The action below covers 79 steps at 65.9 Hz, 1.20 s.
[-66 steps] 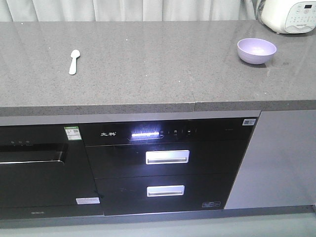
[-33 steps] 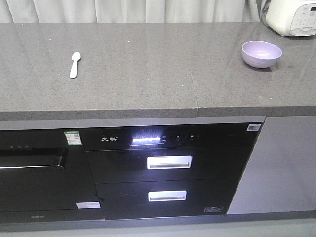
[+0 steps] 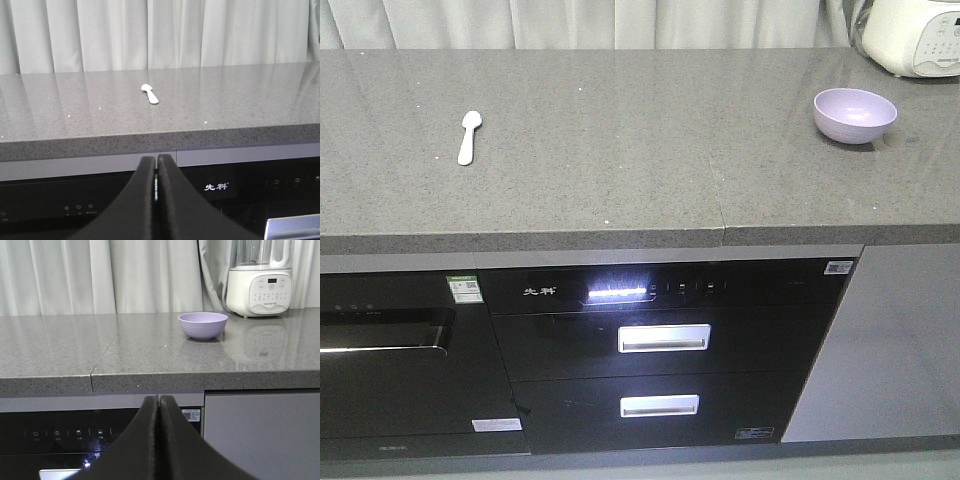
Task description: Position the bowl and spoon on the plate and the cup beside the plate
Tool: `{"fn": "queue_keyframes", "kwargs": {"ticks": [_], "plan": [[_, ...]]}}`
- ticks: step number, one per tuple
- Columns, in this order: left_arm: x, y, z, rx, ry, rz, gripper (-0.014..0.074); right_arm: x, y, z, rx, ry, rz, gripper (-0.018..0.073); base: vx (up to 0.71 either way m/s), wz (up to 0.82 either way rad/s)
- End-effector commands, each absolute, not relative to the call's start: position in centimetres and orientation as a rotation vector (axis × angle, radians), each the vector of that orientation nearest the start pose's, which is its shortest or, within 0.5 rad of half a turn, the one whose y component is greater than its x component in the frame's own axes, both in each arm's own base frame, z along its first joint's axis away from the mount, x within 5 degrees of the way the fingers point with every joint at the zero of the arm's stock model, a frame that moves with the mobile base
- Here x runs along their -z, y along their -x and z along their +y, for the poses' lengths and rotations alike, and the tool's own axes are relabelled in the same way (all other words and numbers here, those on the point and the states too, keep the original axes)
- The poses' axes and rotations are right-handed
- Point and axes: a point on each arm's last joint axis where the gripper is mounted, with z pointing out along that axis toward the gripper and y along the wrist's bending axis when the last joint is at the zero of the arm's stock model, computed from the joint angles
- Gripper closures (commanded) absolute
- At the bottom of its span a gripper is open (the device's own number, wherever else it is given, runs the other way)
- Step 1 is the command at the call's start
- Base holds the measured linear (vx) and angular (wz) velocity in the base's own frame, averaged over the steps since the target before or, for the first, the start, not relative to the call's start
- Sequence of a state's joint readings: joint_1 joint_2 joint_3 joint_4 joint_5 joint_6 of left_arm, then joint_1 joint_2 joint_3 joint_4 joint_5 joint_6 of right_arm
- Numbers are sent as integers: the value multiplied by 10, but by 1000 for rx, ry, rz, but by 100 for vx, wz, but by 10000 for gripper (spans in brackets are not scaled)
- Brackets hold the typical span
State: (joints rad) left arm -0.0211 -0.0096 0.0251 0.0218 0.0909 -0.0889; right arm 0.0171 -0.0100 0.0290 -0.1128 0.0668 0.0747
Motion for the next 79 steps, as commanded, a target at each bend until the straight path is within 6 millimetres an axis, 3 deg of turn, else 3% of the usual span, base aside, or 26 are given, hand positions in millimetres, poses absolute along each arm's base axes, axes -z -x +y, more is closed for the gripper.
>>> {"fn": "queue_keyframes", "kwargs": {"ticks": [1, 79], "plan": [[-193, -59, -1, 76, 42, 1560, 602, -200, -56, 1, 23, 50, 1495, 564, 3, -1], [-193, -59, -1, 76, 42, 1560, 602, -200, -56, 1, 23, 50, 1495, 564, 4, 0]]}}
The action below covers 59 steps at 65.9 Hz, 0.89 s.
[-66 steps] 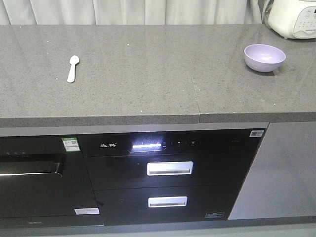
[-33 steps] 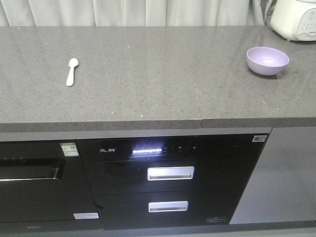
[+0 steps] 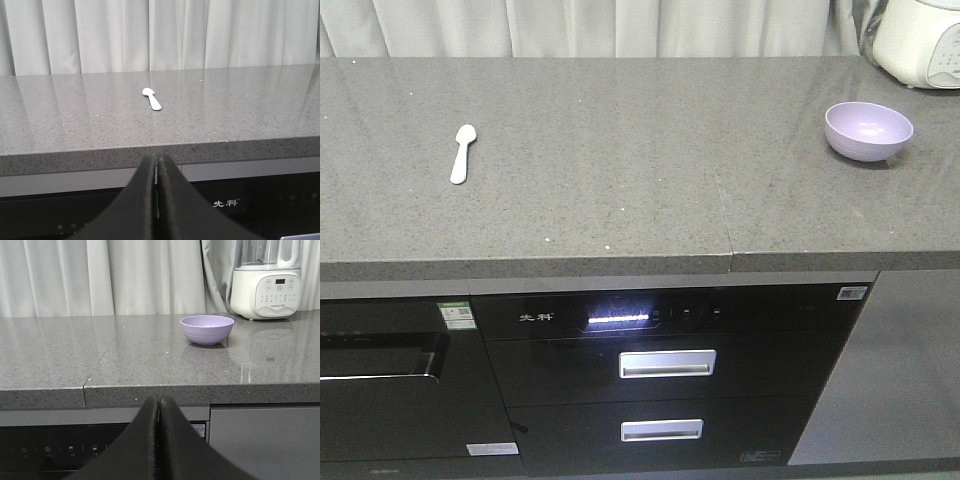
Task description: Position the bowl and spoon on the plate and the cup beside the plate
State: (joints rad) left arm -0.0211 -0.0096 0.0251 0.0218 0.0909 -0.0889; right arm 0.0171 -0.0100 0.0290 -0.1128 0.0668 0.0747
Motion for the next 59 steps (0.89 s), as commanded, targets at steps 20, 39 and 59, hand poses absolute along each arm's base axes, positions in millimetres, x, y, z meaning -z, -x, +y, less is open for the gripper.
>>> {"fn": "queue_keyframes", "kwargs": {"ticks": [20, 39, 59], "plan": [[-193, -59, -1, 76, 42, 1560, 602, -200, -56, 1, 23, 50, 1495, 564, 5, 0], [-193, -59, -1, 76, 42, 1560, 602, -200, -56, 1, 23, 50, 1495, 564, 5, 1], [-193, -59, -1, 76, 42, 1560, 602, -200, -56, 1, 23, 50, 1495, 564, 5, 1]]}}
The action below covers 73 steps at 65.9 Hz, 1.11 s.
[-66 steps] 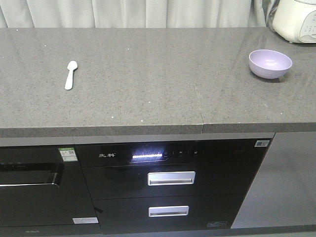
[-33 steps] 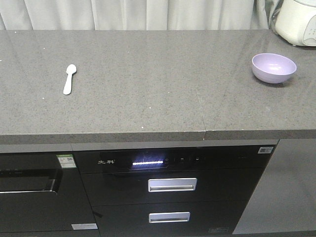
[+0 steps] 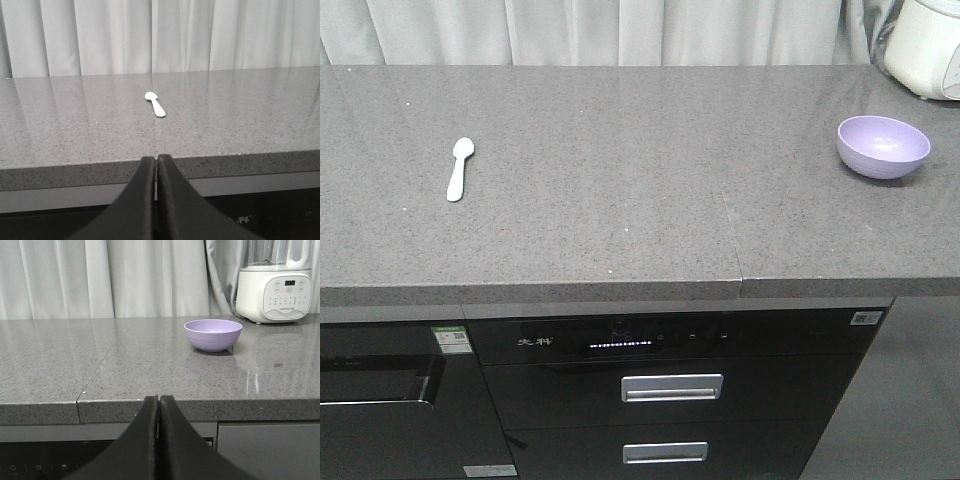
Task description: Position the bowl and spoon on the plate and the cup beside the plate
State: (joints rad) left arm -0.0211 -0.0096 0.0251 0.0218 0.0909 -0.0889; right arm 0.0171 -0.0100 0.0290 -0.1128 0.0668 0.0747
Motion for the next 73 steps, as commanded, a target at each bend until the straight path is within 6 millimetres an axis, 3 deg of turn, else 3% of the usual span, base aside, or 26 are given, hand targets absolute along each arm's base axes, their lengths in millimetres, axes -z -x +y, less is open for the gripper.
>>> {"fn": "queue_keyframes", "kwargs": {"ticks": [1, 73], "plan": [[-193, -59, -1, 76, 42, 1560, 602, -200, -56, 1, 23, 50, 1495, 564, 5, 1], [-193, -59, -1, 76, 42, 1560, 602, -200, -56, 1, 23, 50, 1495, 564, 4, 0]]}}
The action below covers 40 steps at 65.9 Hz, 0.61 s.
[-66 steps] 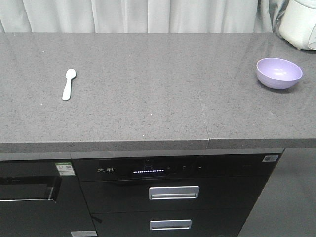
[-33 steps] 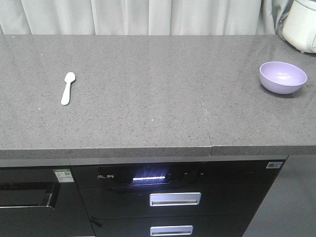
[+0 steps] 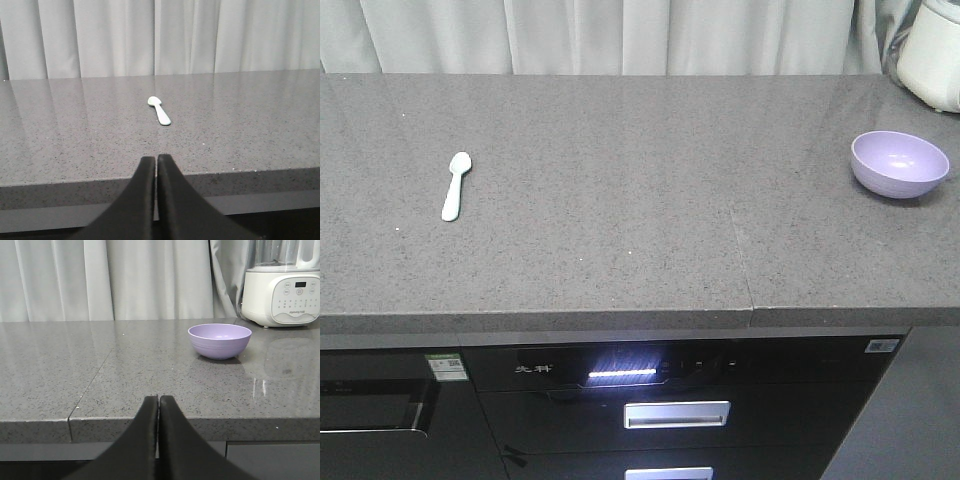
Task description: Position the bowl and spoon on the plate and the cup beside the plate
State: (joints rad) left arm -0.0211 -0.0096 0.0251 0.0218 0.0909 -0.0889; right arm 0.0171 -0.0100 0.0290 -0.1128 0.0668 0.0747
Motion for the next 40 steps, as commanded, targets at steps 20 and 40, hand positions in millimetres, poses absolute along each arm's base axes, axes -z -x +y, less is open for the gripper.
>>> {"fn": "queue_keyframes", "kwargs": {"ticks": [20, 40], "plan": [[-193, -59, -1, 76, 42, 1560, 602, -200, -56, 1, 23, 50, 1495, 564, 4, 0], [-193, -59, -1, 76, 42, 1560, 602, -200, -56, 1, 23, 50, 1495, 564, 4, 0]]}}
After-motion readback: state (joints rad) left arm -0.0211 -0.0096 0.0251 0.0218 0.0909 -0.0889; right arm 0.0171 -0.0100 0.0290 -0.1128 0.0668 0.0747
